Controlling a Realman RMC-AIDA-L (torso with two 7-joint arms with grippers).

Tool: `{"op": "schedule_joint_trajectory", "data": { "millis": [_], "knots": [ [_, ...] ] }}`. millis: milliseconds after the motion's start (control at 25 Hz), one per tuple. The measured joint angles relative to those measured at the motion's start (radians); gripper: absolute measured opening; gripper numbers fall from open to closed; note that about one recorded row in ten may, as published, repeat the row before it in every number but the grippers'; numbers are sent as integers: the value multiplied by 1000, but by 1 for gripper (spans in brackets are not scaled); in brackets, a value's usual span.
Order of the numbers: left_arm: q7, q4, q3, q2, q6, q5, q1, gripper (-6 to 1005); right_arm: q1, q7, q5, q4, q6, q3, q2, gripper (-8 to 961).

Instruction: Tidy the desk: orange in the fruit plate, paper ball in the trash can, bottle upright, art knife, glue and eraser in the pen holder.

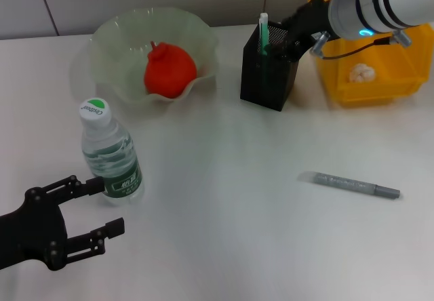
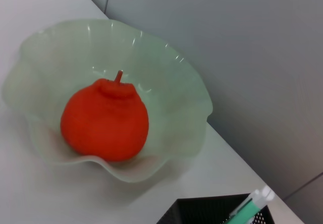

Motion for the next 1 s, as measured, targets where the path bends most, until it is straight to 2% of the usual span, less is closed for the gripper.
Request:
{"op": "schedule_joint_trajectory", "data": {
  "millis": [80,240,280,320,440,480,520,680,800,1000],
  "knots": [
    [1,0,0,0,0,0,0,770,-2,0,0,-18,-14,0,0,474],
    [1,0,0,0,0,0,0,770,-6,8,0,-81,-106,4,0,701],
    [1,0,0,1,0,0,-1,770,-11,14,0,-143,-190,7,0,703],
    [1,0,0,1,0,0,-1,770,-11,14,0,-143,-190,7,0,706],
    [2,0,0,2,0,-1,-1,770,-19,34,-1,-250,-333,8,0,712],
    [2,0,0,2,0,-1,-1,770,-23,45,-2,-317,-421,10,0,715],
    [2,0,0,2,0,-1,-1,770,-23,45,-2,-317,-421,10,0,717],
    [4,0,0,1,0,-1,0,770,-17,71,-3,-406,-609,7,0,726],
    [3,0,0,1,0,-2,0,770,-10,73,-6,-403,-656,-5,0,717],
    [2,0,0,1,0,-2,0,770,-3,68,-60,-322,-704,-81,-1,702]
  ]
}}
